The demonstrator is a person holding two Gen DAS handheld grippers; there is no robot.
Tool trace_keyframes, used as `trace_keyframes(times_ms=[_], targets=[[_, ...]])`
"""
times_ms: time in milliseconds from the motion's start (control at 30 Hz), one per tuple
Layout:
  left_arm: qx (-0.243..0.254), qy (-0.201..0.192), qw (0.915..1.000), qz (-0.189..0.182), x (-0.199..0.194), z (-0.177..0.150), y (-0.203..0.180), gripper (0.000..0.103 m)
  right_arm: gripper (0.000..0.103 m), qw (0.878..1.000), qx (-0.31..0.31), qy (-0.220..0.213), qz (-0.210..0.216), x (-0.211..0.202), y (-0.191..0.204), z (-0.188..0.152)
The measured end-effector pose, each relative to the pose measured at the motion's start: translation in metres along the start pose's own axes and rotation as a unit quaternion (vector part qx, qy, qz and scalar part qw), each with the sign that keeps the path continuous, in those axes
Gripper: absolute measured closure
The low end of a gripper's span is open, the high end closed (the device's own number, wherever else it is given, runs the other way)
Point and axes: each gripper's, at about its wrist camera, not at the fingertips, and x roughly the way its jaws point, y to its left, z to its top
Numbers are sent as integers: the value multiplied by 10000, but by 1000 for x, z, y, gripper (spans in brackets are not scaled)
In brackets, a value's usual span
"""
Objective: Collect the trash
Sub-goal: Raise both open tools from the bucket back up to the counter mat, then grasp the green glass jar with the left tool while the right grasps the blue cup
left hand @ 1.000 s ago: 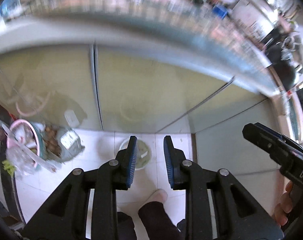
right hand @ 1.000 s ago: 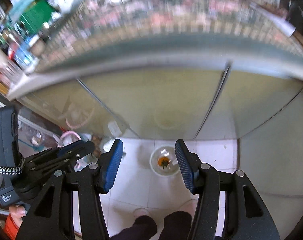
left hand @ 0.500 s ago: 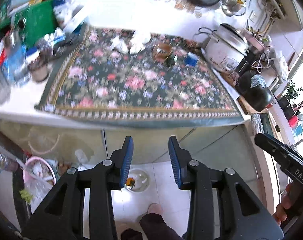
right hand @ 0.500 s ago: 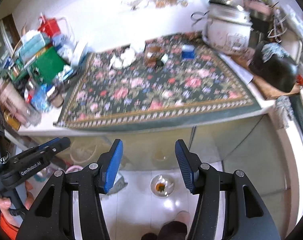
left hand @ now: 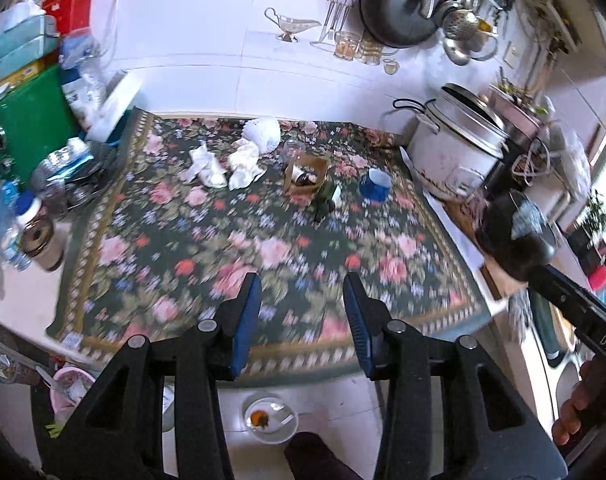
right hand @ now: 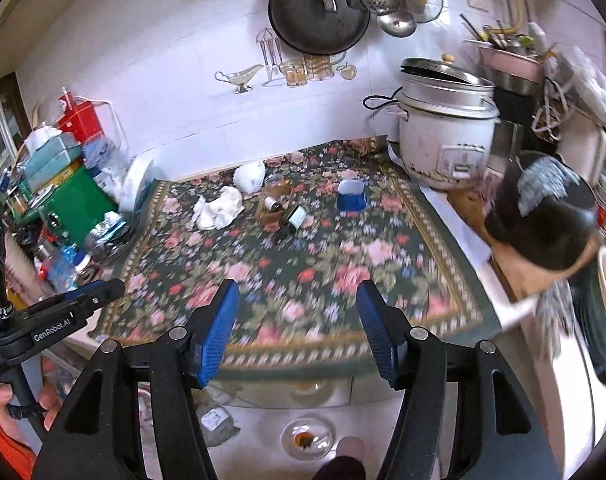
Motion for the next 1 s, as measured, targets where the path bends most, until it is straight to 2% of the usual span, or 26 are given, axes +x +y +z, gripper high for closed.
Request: trace_keyframes(times_ms=[233,367,567,800,1000], targets=[[-343,123,9992,169,76,64,-27,60,46,9988,-252,341,251,66,-48,64],[-455,406,9979,210,128,86,-38,60,46,9977,-225,554,332,111,-77,87],[-177,934,9951,280,204,106,-52,60,46,9949,139,909,424,160,-110,101],[280,1539,9877,88,292,119,-61,60,46,9923,383,1178,34,204,-127,106],[535,1993,9784,-83,343,121,-51,60,46,9876,688,1395,-206,241,-129,114]])
